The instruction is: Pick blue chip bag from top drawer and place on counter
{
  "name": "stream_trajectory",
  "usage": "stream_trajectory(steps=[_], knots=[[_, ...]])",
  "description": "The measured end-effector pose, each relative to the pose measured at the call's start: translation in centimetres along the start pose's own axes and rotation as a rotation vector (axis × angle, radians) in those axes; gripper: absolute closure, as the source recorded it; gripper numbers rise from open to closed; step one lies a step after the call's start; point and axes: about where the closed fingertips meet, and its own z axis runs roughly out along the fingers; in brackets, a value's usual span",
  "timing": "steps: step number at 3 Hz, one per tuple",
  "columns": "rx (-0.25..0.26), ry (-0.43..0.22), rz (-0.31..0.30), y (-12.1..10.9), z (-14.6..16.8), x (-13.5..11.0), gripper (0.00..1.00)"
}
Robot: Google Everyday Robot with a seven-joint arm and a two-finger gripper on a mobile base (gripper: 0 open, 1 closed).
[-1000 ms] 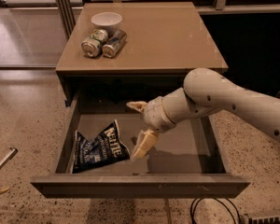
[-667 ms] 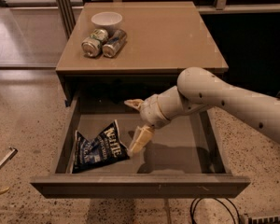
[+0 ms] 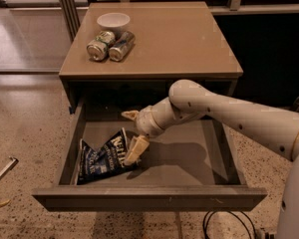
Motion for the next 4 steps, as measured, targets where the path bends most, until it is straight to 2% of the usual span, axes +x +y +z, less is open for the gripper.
stream_trajectory(steps=[2, 3, 4], knots=[[-0.096, -0.006, 0.012, 0.5, 6.0, 0.5, 0.02], [-0.144, -0.002, 0.013, 0.9, 8.0, 0.9, 0.20], [-0.165, 0.003, 0.014, 1.3, 8.9, 1.1, 0.43]])
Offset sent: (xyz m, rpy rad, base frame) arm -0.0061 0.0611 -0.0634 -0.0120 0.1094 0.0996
